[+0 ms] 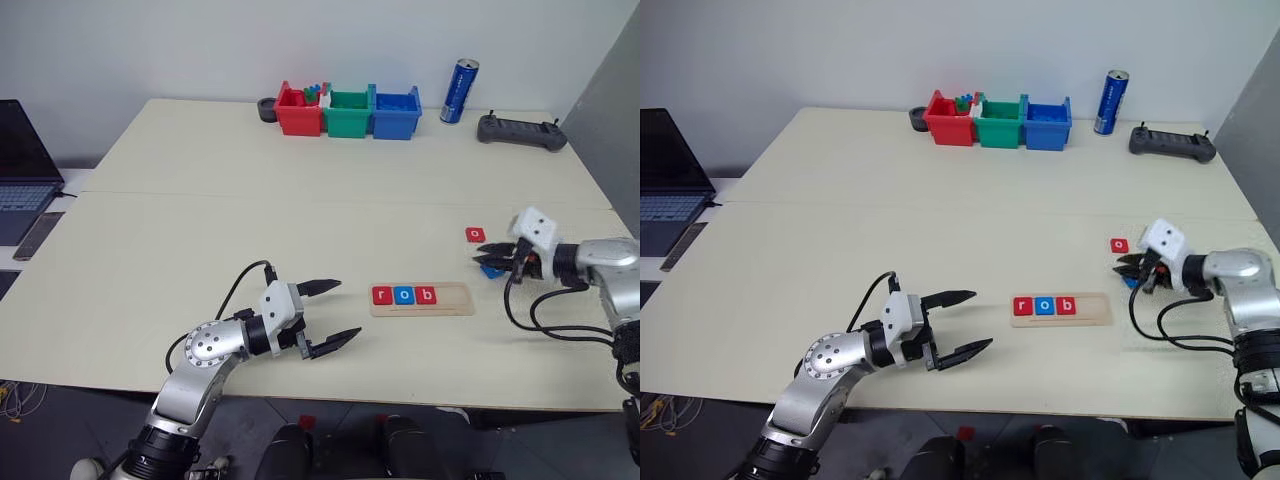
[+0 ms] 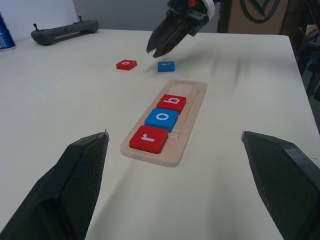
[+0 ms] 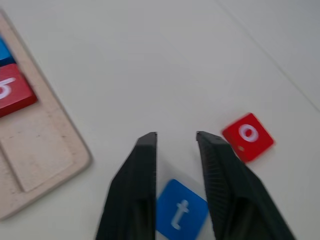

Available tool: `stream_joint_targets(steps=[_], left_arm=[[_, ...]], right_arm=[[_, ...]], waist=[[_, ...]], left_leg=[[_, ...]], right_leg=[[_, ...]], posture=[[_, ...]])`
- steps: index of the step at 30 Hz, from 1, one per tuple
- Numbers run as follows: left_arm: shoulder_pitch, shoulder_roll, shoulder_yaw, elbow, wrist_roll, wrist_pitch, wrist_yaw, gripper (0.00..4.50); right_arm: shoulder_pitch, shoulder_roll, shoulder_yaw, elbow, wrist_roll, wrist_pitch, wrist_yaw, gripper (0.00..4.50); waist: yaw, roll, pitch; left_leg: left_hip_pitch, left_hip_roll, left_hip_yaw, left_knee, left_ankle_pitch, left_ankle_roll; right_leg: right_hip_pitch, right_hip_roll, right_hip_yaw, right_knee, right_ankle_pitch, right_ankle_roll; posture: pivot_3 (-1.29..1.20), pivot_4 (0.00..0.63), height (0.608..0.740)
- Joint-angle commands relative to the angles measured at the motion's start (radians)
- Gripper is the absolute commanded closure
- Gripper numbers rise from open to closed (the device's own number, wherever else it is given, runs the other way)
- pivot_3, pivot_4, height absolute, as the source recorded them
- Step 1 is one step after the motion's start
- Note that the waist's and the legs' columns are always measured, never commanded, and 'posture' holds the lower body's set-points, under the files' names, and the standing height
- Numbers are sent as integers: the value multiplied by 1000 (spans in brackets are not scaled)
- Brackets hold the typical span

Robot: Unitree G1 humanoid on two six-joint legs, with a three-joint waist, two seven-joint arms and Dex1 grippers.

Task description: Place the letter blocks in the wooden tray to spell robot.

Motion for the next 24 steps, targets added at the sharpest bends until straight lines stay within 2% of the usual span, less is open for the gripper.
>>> stream_joint_targets(steps=[1,6,10,16,24], left_arm=[[1,7,11,-38,-10,-5,2,0],[-19,7,6,-26,-14,0,-11,0],[-36,4,4,-14,-16,3,-20,0],[-45,0,-3,-13,-16,9,-32,0],[-39,3,3,-33,-18,21,-27,0]], right_arm=[[74,-33,-77,-84,36,88,-49,1884],[154,-36,-144,-197,66,308,-142,86],[169,3,-195,-288,104,471,-233,35],[24,126,-230,-312,151,662,-418,35],[-163,264,-180,-44,84,563,-611,35]], waist=[[0,0,0],[-1,0,0],[-5,0,0],[-19,0,0],[-22,0,0]], left_leg=[[0,0,0,0,0,0],[0,0,0,0,0,0],[1,0,1,0,0,0],[2,0,1,1,0,0],[2,0,1,0,0,0]], right_leg=[[0,0,0,0,0,0],[0,0,0,1,0,0],[0,1,1,4,0,0],[0,1,2,7,0,0],[-1,1,1,7,0,0]], posture=[[0,150,740],[0,150,740],[0,150,740],[0,150,740],[0,150,740]])
